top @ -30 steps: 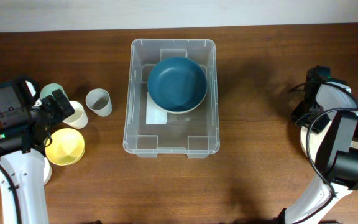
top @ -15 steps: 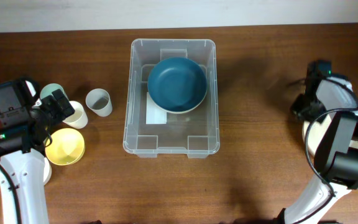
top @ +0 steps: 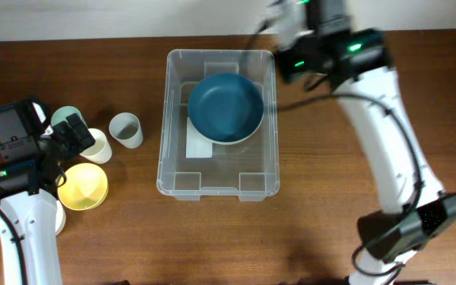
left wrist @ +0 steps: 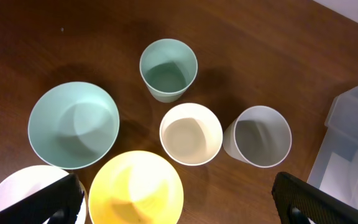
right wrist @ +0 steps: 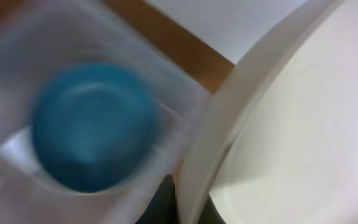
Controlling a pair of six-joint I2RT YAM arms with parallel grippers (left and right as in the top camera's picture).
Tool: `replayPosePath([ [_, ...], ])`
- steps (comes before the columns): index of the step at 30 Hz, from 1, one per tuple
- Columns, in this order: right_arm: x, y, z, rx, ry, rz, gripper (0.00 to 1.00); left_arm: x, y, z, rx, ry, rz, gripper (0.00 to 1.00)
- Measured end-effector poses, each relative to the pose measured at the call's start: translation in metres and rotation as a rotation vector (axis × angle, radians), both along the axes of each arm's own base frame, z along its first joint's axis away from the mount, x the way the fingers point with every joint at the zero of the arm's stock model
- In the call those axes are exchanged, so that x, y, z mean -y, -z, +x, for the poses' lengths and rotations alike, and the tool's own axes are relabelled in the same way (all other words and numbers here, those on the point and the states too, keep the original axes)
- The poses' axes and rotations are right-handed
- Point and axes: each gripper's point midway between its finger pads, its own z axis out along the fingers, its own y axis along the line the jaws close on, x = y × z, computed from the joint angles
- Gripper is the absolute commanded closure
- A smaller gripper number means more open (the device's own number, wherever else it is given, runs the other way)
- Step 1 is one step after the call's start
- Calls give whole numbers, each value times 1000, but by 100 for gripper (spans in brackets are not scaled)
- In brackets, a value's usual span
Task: Pack container
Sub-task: 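Lift the cream plate with the right gripper and lay it on the bowls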
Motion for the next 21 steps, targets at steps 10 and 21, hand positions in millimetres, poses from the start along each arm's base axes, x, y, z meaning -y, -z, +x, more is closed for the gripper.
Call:
replayPosePath([
  [10, -105, 82, -36, -111, -357, -155, 96, 0, 0, 0, 0, 0, 0, 1],
  [21, -111, 158, -41, -282, -394, -213, 88, 0, 0, 0, 0, 0, 0, 1],
])
